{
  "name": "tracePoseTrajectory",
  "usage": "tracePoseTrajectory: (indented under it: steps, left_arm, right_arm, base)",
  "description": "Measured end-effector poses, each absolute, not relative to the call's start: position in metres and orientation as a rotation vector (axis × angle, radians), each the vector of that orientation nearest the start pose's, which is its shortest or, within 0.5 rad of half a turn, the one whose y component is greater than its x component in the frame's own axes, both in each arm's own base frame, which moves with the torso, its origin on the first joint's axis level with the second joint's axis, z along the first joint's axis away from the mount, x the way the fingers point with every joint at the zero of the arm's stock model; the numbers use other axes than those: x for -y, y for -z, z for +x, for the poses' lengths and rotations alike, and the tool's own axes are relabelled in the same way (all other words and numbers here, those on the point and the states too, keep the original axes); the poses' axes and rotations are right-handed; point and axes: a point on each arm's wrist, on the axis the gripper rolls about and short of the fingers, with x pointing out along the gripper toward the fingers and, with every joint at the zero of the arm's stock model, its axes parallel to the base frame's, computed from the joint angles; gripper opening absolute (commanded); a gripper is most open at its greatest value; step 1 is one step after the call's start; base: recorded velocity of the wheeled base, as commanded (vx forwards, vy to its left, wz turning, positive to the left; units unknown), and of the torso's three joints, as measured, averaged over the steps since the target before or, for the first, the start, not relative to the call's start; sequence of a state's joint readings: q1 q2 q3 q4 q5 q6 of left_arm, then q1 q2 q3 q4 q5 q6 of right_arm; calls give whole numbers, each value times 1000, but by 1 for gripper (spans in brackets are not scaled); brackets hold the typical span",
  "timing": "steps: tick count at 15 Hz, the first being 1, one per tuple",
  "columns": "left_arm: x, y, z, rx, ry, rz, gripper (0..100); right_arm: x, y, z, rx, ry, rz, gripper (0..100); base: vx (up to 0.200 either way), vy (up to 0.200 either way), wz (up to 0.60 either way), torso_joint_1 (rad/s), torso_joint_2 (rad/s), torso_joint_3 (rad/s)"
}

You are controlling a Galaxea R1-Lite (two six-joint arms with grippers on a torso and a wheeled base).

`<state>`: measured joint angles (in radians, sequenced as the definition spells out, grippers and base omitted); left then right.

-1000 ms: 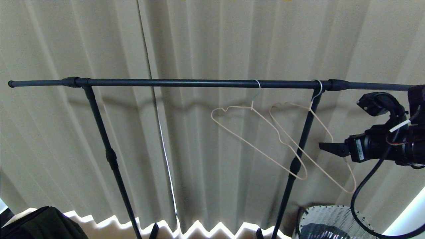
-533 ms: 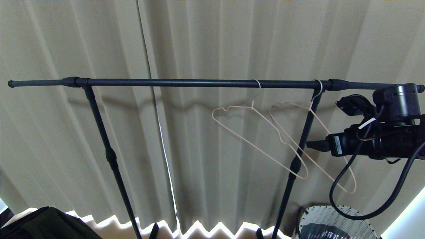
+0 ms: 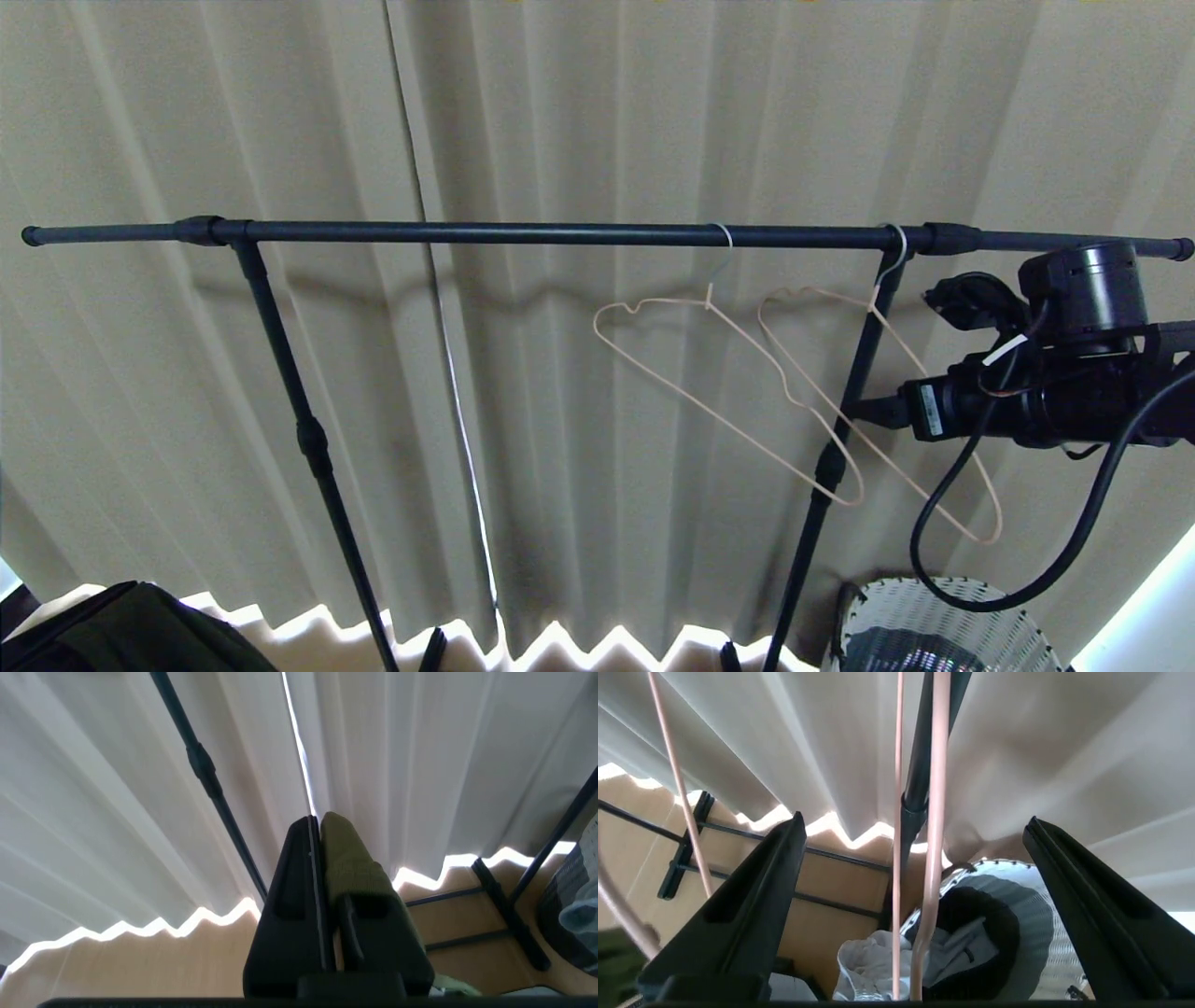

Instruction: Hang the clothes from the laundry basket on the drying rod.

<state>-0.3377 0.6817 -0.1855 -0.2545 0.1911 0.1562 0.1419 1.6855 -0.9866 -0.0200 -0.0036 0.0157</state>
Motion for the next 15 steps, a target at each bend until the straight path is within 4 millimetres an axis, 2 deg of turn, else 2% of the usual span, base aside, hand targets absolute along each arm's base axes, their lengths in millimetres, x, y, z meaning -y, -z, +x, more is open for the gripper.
tracePoseTrajectory:
  steps: [1,11,15]
  left_arm:
    - [14,-148,54,-219,163,218,0]
    - [14,-149,51,-204,163,217,0]
    - [13,-147,51,-211,163,223,0]
  right_arm:
    - [-42,-179,294,-680,-127,-35,0]
    - [-41,-183,290,-665,-126,-31,0]
    - [-40,-192,284,-635,-122,-4,0]
  base:
    - [0,0,0,0,0,0]
    - [0,0,0,0,0,0]
    - [0,0,0,0,0,0]
